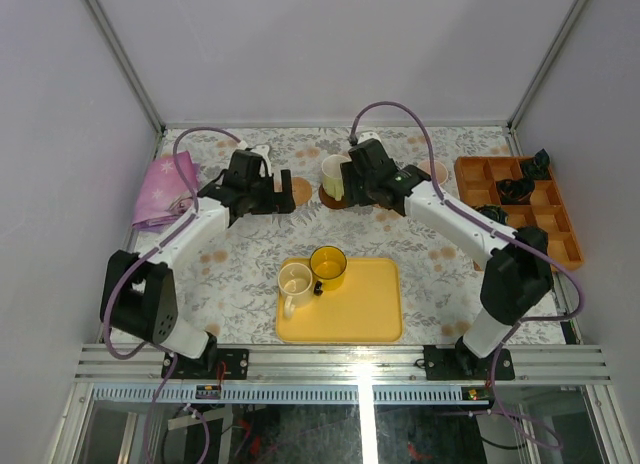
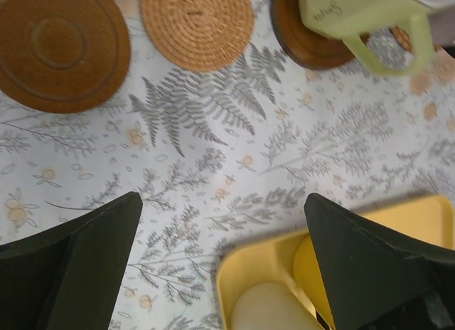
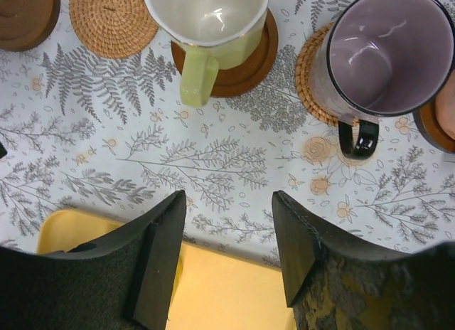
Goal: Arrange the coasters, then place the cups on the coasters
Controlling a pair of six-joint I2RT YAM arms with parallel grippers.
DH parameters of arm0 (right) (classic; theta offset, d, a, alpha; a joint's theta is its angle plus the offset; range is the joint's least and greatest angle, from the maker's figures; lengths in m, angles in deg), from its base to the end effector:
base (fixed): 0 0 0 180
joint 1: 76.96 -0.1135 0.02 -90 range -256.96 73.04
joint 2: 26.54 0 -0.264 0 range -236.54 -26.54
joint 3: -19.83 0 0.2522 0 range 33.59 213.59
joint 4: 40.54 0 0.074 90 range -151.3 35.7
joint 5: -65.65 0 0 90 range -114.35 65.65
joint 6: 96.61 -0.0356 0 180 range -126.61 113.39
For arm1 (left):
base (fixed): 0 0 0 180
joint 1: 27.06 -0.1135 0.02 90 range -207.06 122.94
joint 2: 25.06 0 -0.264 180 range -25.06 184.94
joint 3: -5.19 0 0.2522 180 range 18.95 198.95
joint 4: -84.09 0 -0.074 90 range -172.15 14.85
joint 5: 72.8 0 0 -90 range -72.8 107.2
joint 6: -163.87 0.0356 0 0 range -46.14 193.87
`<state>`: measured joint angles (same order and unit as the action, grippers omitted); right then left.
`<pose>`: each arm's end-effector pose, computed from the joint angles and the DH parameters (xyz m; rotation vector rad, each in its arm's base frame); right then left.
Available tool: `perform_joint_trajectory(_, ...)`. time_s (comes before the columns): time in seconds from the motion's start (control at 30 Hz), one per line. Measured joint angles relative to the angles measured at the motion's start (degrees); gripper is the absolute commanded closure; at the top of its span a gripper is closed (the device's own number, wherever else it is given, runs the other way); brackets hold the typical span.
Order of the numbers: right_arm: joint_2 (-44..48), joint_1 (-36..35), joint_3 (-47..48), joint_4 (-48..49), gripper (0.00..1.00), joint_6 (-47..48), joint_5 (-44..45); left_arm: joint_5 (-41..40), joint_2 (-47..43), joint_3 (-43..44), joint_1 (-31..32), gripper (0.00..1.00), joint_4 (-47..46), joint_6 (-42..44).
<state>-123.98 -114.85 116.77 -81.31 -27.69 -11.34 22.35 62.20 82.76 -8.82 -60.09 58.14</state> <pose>0.3112 0.2320 0.3014 -0.2169 2.2743 0.2821 0.3150 -0.1072 0.2567 0.0965 2.3941 -0.3893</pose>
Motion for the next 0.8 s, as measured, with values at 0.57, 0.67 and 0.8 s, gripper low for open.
perform_joint_trajectory(0.57, 8.3, 0.0, -7.8, 4.2, 0.43, 3.8, 3.0, 1.4, -27.3, -12.1, 10.3, 0.00, 10.7, -9.3)
perform_joint_trajectory(0.67, 8.3, 0.0, -8.7, 5.7, 0.43, 4.3, 3.0, 1.6, -32.6, -13.9, 12.9, 0.00, 13.8, -13.3)
perform_joint_trajectory(0.8, 8.3, 0.0, -10.8, 7.2, 0.42, 4.3, 2.9, 1.4, -37.4, -17.0, 17.6, 0.00, 17.0, -18.6)
